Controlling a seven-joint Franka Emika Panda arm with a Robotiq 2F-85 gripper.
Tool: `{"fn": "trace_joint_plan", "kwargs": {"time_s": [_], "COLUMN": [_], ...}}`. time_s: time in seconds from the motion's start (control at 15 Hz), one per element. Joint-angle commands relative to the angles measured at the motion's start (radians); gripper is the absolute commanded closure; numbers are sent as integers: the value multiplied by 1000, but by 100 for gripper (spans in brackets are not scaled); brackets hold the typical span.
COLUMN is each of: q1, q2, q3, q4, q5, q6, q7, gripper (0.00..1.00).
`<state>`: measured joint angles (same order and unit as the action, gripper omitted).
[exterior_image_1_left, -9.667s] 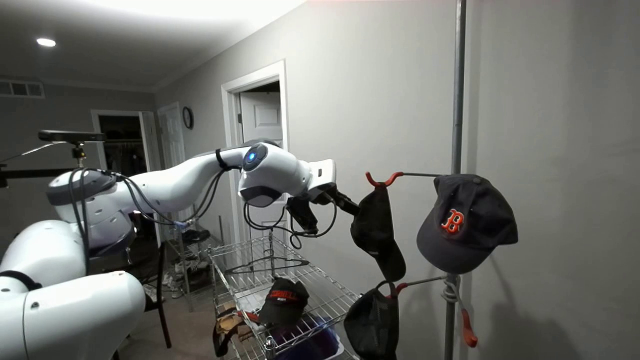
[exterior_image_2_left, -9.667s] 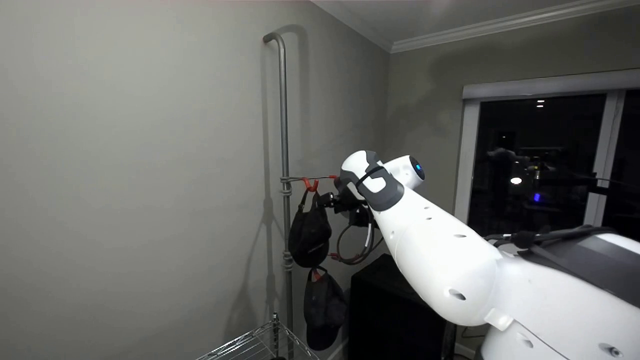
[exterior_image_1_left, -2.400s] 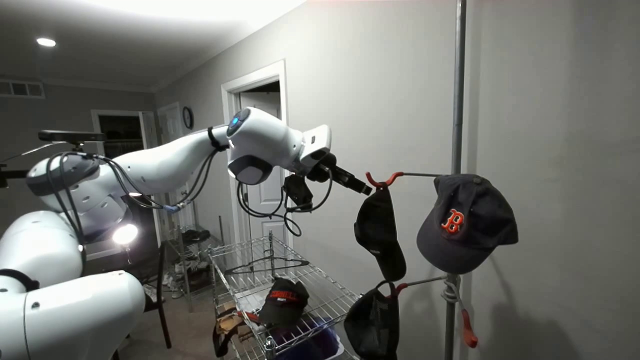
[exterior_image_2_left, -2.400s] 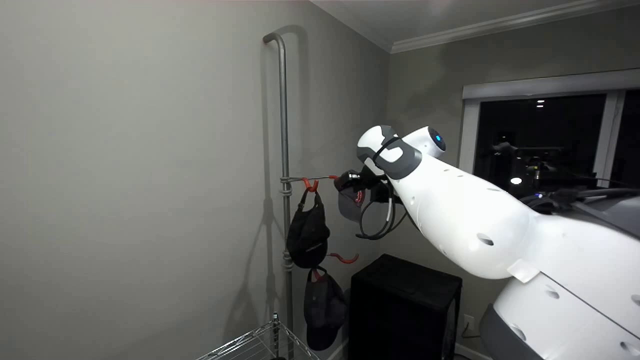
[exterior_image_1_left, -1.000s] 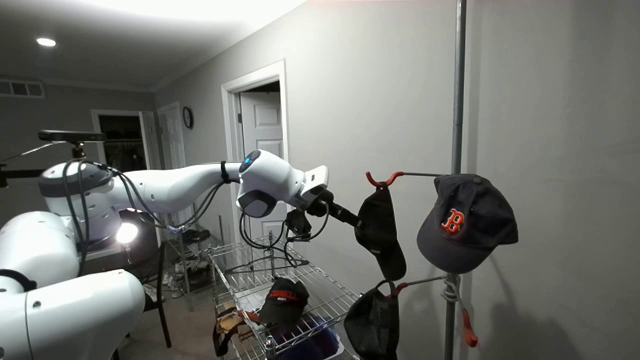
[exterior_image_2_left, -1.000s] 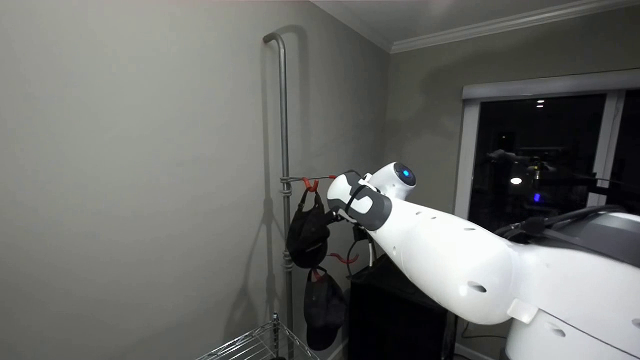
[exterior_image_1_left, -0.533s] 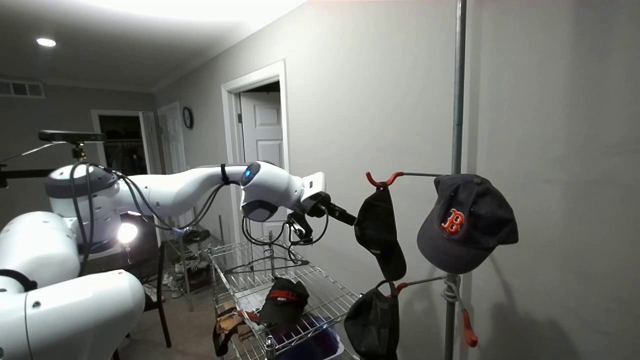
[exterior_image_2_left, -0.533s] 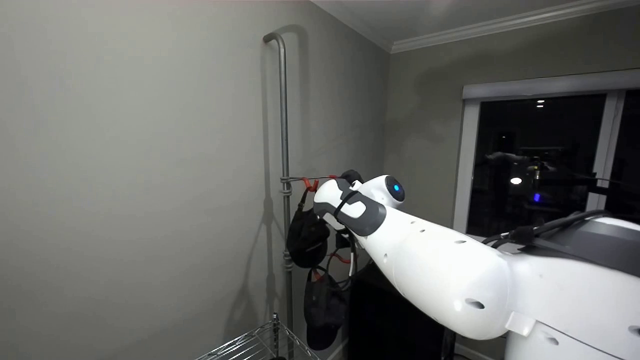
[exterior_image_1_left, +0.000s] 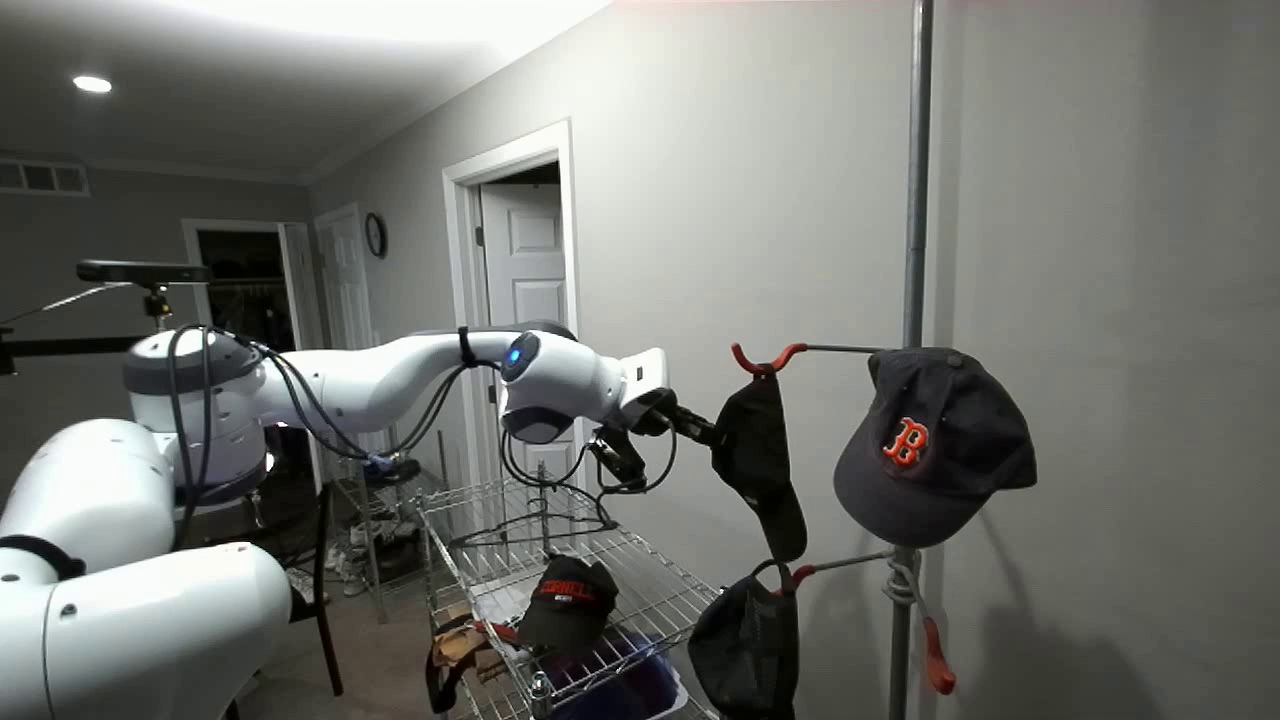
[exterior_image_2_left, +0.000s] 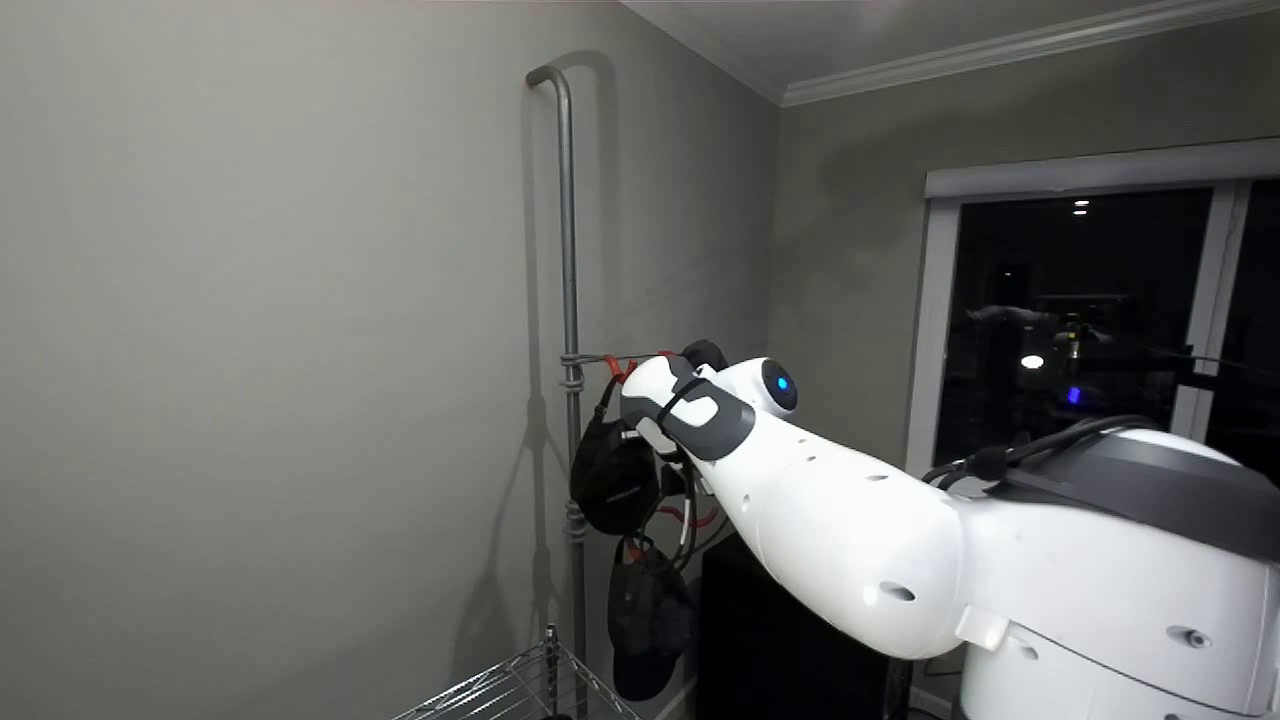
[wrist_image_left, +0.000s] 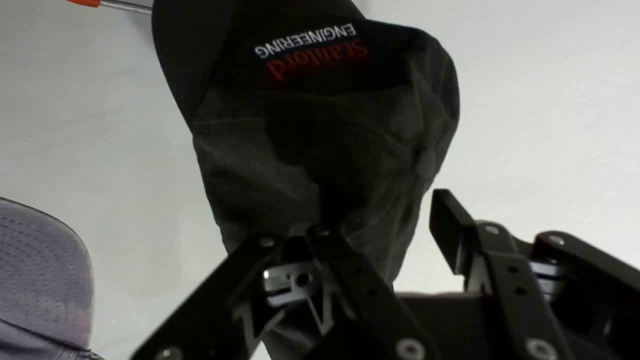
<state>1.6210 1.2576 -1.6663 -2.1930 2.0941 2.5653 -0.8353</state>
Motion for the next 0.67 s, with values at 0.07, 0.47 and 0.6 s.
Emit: {"fn": "trace_joint_plan", "kwargs": {"time_s": [0.07,0.47,0.6], "q1": [-25,36,72], "q2": [-2,4,11], "q3": [4,-23,-32], "q4": [19,-14,-38], "q5": [36,-52,-85], "q6": [5,131,232], "q7": [-49,89,166], "gripper": [85,98,95]}}
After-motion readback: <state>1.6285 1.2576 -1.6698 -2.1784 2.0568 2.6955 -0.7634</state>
